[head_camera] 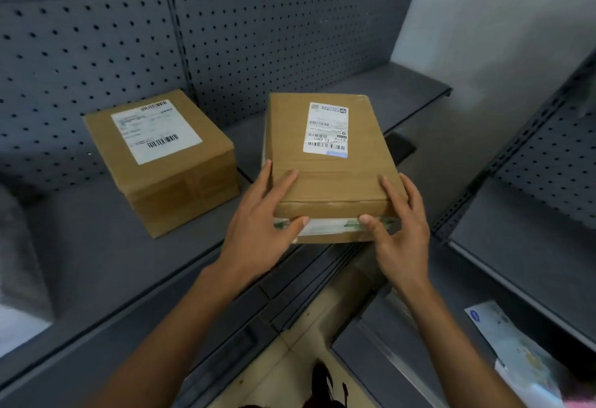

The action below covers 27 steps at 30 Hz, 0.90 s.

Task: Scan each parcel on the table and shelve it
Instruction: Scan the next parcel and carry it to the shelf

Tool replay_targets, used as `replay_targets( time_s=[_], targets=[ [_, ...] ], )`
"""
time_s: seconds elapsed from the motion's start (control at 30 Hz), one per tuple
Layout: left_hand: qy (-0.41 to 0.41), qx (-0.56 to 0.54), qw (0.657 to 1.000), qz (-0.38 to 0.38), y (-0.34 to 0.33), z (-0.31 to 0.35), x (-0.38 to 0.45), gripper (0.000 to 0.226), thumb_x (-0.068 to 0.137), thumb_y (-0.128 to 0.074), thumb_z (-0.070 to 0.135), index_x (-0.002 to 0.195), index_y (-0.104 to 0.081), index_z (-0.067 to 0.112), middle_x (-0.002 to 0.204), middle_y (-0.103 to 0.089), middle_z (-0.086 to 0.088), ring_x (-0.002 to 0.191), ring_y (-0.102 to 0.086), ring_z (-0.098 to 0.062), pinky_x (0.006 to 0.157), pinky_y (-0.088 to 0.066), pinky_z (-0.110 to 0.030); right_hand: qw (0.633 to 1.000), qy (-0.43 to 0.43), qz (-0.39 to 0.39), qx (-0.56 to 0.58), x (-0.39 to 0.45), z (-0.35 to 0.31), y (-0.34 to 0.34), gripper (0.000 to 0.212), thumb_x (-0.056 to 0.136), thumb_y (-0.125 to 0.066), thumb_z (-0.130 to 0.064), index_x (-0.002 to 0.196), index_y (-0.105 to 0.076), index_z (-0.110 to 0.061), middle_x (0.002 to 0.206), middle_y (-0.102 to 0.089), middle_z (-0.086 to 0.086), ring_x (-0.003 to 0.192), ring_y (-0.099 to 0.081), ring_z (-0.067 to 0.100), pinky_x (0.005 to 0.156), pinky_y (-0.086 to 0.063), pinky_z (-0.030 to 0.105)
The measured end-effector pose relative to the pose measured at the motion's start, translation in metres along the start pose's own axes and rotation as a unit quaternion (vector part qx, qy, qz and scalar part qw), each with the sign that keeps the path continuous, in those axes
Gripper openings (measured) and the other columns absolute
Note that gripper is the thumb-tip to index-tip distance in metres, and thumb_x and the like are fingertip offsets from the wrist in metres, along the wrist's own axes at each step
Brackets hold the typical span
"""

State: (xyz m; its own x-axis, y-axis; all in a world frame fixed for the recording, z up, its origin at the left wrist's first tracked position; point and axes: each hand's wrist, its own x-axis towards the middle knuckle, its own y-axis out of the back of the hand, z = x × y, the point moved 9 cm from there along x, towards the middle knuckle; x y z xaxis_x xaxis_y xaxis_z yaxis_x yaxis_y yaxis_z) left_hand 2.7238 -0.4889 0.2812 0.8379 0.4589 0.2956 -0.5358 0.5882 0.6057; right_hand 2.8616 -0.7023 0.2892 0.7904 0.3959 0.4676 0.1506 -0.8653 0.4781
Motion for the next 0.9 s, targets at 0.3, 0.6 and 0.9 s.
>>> replay_targets(
  time_s=[0.3, 0.6, 0.9],
  targets=[
    [0.032, 0.037, 0.998, 0.045, -0.015, -0.003, 0.054, 0.071, 0.095, -0.068, 0.039, 0.155, -0.032, 0.046, 0.17, -0.007, 0.012, 0.154, -0.019, -0.011, 0.123, -0.031, -0.041, 0.997, -0.006, -0.078, 0.027, 0.096, 0.043, -0.028, 0.066, 0.087, -0.076, -0.017, 0.145, -0.052, -0.036, 0.162, -0.028, -0.016, 0.147, -0.029, 0.009, 0.121, -0.03, 0.045],
    [0.072, 0.078, 0.988, 0.108, -0.025, -0.014, 0.085, 0.065, 0.097, -0.063, 0.043, 0.153, -0.031, 0.051, 0.171, -0.009, 0.007, 0.154, -0.02, -0.014, 0.12, -0.025, -0.031, 0.987, 0.038, -0.152, 0.045, 0.165, 0.062, -0.069, 0.061, 0.092, -0.072, -0.018, 0.147, -0.049, -0.035, 0.161, -0.024, -0.017, 0.14, -0.025, -0.003, 0.114, -0.029, 0.031],
    [0.121, 0.115, 0.979, 0.114, -0.025, -0.023, 0.115, 0.062, 0.1, -0.057, 0.047, 0.152, -0.025, 0.057, 0.171, -0.007, 0.006, 0.153, -0.026, -0.022, 0.111, -0.044, -0.052, 0.978, 0.069, -0.189, 0.047, 0.21, 0.066, -0.098, 0.058, 0.094, -0.071, -0.014, 0.146, -0.049, -0.026, 0.16, -0.027, -0.005, 0.141, -0.034, 0.015, 0.112, -0.035, 0.035]
  ],
)
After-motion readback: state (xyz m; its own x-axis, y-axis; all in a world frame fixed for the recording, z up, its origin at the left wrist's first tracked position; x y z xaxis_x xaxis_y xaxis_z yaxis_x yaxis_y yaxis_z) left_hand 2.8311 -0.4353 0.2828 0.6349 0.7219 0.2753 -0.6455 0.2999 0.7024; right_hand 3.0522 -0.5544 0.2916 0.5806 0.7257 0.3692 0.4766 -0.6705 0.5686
